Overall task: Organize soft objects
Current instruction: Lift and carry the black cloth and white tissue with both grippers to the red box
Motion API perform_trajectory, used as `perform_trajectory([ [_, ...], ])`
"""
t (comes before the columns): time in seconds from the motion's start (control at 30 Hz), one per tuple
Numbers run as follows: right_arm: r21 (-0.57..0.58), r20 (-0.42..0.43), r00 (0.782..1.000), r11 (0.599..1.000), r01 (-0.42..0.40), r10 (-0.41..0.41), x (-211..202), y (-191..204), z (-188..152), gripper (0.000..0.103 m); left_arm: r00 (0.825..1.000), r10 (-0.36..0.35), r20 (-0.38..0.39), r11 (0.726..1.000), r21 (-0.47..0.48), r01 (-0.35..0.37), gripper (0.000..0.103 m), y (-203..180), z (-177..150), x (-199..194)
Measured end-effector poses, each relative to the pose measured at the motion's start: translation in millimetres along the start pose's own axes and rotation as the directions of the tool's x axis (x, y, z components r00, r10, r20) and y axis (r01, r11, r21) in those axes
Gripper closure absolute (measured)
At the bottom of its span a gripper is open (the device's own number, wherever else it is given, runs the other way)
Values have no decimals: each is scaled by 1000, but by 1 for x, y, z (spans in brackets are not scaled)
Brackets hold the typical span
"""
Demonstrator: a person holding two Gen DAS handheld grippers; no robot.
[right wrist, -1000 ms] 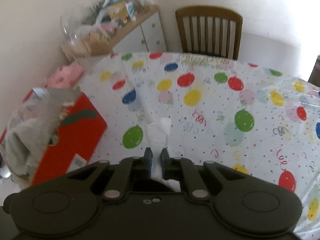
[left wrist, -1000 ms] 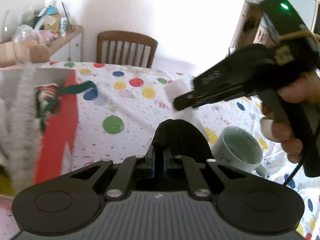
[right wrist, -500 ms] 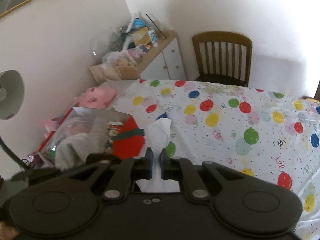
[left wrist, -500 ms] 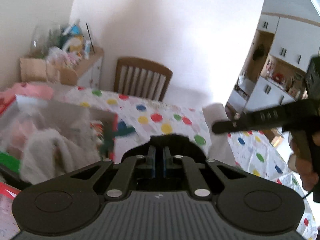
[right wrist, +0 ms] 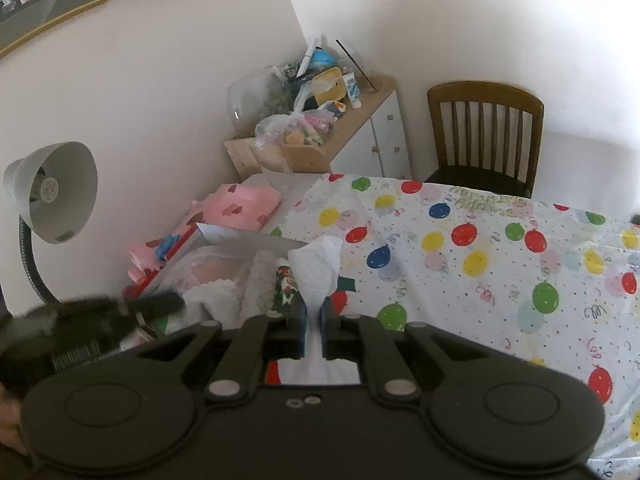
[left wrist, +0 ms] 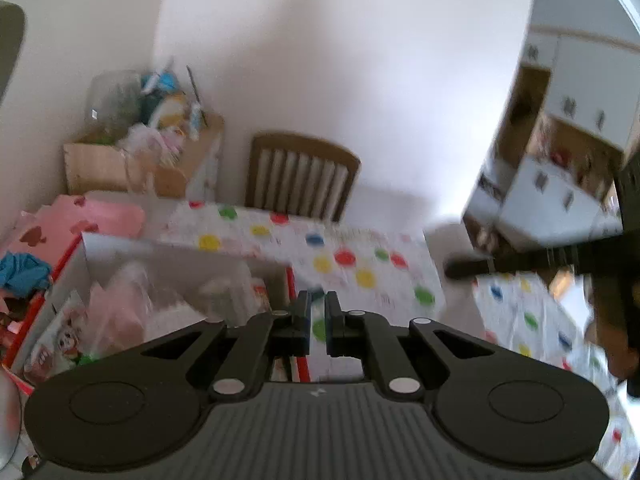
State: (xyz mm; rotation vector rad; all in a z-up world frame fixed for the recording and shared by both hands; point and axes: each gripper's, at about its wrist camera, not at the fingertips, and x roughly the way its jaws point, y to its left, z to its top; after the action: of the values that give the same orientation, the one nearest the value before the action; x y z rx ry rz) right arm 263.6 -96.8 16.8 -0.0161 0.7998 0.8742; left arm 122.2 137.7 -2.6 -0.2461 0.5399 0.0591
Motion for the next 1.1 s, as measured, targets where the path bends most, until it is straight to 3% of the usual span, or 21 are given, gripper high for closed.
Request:
perform_trajectory([
  [0.1,9,-5,1000,1000,2,-2,0,-3,-2,97,998,-31,-48,999,42,33,96,-9,-16,4],
  [0.23,27,-29,999,1000,15,-14,-3,-12,-13,97,990,-69,-124,997,25,73,96,-23,-36,21],
  [0.3,38,-36,999,999,23,-21,-7,-18,-20,97,985,-84,-152,995,31,90,90,-33,-44,30],
  [0.33,44,-38,999,999,26,-24,-9,-21,-23,97,983,-87,-164,995,42,95,80,-38,-48,35],
  [0.4,56,-44,999,998,33,-31,-14,-27,-29,97,979,-95,-182,992,64,109,46,-50,-55,45],
  [0.43,62,-48,998,997,41,-39,-18,-31,-33,97,975,-107,-194,990,74,123,20,-56,-60,51],
  [0.47,67,-51,998,997,47,-44,-21,-34,-36,97,973,-115,-200,988,76,133,15,-62,-64,54],
  [0.7,105,-69,994,990,96,-89,-42,-59,-58,97,961,-131,-244,976,138,169,14,-90,-84,100],
  [0.93,133,-99,988,983,128,-116,-47,-73,-75,97,952,-35,-304,971,214,103,14,-100,-99,159],
  [1.1,143,-119,986,980,136,-119,-43,-77,-83,97,947,18,-320,962,264,71,14,-104,-107,178],
])
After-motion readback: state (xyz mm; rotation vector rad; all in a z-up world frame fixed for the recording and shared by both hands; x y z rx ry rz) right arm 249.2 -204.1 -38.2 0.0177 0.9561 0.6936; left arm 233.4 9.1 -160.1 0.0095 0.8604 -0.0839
